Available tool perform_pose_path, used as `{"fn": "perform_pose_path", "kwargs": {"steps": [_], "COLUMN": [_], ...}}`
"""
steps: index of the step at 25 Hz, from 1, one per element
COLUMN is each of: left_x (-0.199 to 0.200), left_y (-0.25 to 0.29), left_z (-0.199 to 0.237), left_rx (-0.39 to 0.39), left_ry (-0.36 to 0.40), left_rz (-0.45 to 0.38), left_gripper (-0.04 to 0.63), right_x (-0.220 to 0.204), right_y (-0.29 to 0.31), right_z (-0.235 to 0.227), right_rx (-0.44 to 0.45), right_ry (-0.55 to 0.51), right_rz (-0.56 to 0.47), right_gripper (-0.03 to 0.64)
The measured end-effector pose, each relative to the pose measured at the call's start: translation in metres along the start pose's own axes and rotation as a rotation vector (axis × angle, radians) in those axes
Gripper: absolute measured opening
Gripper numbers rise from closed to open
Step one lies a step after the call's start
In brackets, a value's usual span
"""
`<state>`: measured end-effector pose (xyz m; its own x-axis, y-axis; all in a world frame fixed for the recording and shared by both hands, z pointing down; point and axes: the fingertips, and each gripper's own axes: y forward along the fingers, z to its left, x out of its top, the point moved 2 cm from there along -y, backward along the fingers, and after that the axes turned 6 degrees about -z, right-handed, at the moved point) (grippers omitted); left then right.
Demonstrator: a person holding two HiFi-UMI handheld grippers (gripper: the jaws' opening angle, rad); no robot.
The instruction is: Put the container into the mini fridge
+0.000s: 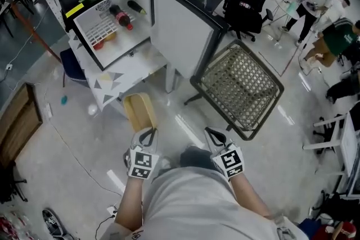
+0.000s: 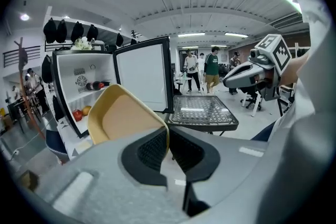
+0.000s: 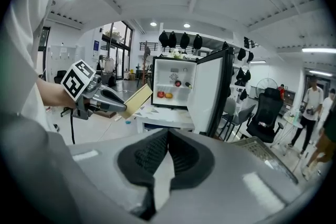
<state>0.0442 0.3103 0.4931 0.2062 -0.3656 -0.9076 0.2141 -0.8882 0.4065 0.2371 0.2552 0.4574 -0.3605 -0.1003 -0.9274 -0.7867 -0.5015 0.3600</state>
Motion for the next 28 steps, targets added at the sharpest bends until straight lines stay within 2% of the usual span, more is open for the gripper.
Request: {"fn": "perform_pose_path", "kwargs": {"steps": [7, 15, 20, 25, 28], "left_x": [0.011, 0.03, 0.045, 0.056, 0.061], "left_y": [0.032, 0.095, 0.133, 0.166, 0.182], "left_z": [0.035, 0.068, 0.088, 0.099, 0.106], "left_rx": [-0.015, -0.003, 0.033, 0.077, 0.12], "left_ry": [-0.018, -0.017, -0.019, -0.038, -0.055], "left_rz": [-0.031, 0.002, 0.022, 0.051, 0.062], "left_gripper": [0.021, 0.021, 0.021, 0.021, 0.021], "right_x": [0.007, 0.019, 0.032, 0.044, 0.05], "right_y": [0.05, 0.108, 0.153, 0.194, 0.218], "right_z": [-0.016, -0.073, -0.107, -0.127, -0.136], "right_rx": [0.018, 0.062, 0.133, 0.219, 0.271], "right_ry": [-0.001, 0.004, -0.005, -0.09, -0.094], "right_rz": [0.013, 0.005, -0.009, -0.008, -0.017], "right_gripper": [0.003, 0.005, 0.005, 0.003, 0.003]}}
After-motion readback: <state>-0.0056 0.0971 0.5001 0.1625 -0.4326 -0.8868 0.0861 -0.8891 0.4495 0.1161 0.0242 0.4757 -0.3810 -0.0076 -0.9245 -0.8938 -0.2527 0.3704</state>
